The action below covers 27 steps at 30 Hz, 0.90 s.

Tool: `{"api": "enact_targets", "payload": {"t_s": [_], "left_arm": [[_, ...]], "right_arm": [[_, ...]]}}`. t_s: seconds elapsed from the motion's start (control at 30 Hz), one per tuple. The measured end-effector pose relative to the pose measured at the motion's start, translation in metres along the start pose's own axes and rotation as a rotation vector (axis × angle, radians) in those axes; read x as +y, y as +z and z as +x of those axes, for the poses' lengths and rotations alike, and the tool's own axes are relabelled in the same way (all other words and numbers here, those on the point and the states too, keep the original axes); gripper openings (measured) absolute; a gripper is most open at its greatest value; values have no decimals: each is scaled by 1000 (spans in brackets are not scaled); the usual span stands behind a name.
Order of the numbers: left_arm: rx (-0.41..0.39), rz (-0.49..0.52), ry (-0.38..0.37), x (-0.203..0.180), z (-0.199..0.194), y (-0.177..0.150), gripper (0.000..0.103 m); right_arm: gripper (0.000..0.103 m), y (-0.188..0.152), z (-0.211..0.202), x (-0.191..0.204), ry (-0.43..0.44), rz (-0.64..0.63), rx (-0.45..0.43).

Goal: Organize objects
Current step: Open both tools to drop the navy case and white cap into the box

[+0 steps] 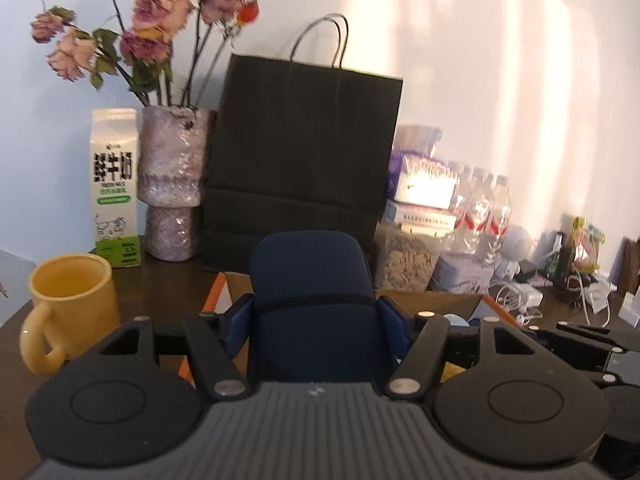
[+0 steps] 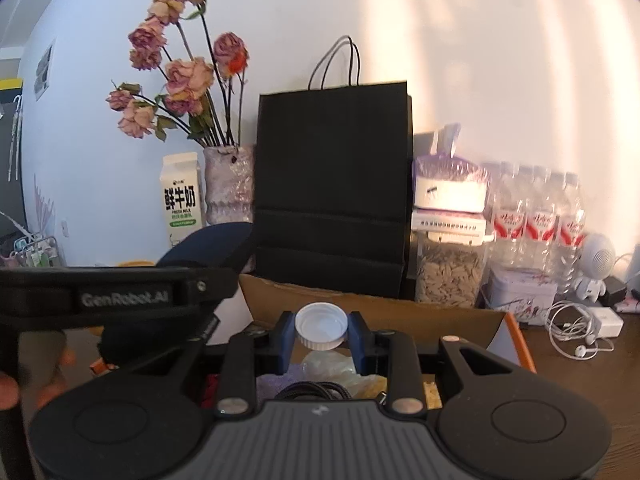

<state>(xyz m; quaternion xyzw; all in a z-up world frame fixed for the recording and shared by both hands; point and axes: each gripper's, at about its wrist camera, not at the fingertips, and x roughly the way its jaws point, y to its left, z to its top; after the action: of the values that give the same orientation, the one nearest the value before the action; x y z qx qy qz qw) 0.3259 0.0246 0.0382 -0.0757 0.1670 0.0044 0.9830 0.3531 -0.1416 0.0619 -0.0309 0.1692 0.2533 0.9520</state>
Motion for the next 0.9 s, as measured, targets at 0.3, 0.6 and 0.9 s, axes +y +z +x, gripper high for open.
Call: {"api": "enact_targets", "payload": {"t_s": [0.3,0.6,0.9], "left_arm": [[31,-1,14,4,14,-4,97],[25,16,41,1,11,-5,103],[28,4,40,5,7,-4,103]], "right_arm": [[36,-11,17,-11,-7,19,64],[103,-14,18,-18,-66,47,75],[103,-14,17,-17,-63,47,78]]}}
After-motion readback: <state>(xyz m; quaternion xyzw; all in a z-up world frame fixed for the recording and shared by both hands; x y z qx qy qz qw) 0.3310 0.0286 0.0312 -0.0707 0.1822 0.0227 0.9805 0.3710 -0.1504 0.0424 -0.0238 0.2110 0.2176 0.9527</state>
